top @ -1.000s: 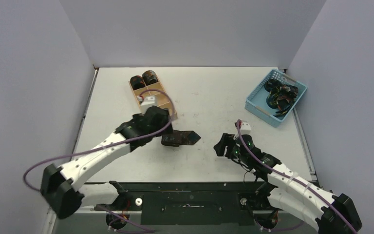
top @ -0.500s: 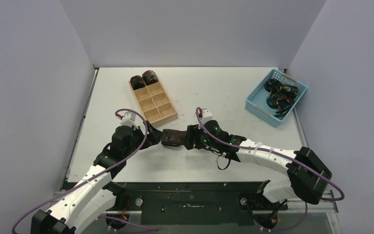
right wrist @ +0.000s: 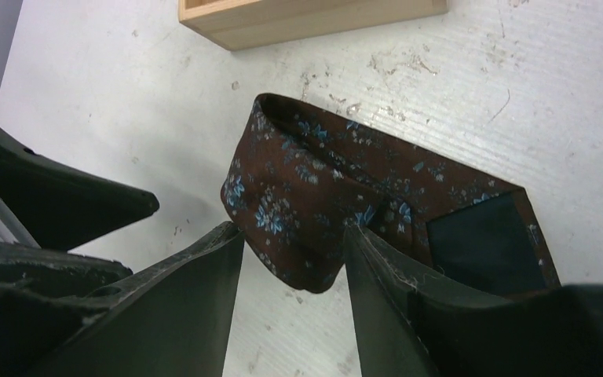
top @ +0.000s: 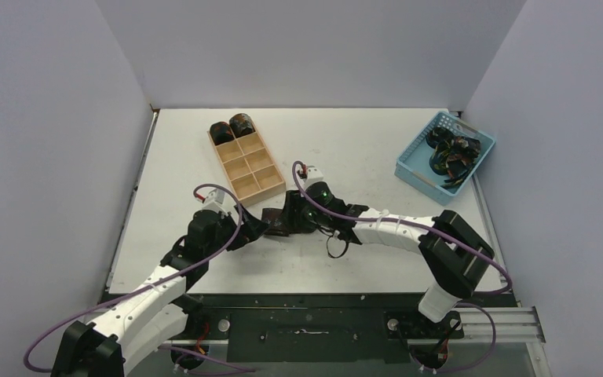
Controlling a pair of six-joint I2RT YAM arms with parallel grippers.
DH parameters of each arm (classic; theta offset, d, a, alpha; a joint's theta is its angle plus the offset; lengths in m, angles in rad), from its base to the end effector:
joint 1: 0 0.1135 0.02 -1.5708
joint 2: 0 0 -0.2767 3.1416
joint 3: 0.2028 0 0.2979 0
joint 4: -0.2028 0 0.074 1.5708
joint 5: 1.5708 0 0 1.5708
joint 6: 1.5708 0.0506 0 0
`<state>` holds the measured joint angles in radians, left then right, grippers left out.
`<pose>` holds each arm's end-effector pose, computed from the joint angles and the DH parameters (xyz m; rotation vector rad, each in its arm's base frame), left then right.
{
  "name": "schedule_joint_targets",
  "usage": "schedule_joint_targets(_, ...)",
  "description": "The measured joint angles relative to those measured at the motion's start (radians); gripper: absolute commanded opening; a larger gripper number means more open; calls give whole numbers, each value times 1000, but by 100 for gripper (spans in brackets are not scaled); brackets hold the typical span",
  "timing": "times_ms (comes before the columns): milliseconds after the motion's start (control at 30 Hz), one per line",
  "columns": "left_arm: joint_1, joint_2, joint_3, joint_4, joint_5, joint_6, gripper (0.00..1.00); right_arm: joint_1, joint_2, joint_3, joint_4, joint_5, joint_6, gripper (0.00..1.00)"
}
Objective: Roll the ties
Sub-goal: Roll the tie at the center of the board.
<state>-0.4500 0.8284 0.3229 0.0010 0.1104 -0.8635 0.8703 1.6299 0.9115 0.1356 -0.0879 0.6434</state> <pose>0.2012 -0.1034 0.1685 -0.3819 2.1710 -0.8903 0.2540 0.3082 0.1744 -0.3164 2.2933 0.9298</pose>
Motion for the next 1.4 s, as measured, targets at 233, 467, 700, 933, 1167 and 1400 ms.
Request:
schedule_joint_targets(233,0,45,-23,40,14,-21,79,-14,86,56,1,5,-1,46)
schedule_joint_targets(467,0,72,-48,65,29,-25,78,-68,118,50,-24,11,1,45)
schedule_joint_targets(700,0,122,-49,97,48,-25,77,-99,118,21,-15,13,11,45)
schedule_joint_targets(933,0,193,-50,162,64,-35,76,-115,118,-26,15,10,30,45)
schedule_joint_targets(1167,0,278,-45,201,81,-45,78,-138,107,-39,26,1,42,52)
schedule_joint_targets(1400,0,306,-17,222,93,-46,77,-156,33,-35,-24,8,41,51)
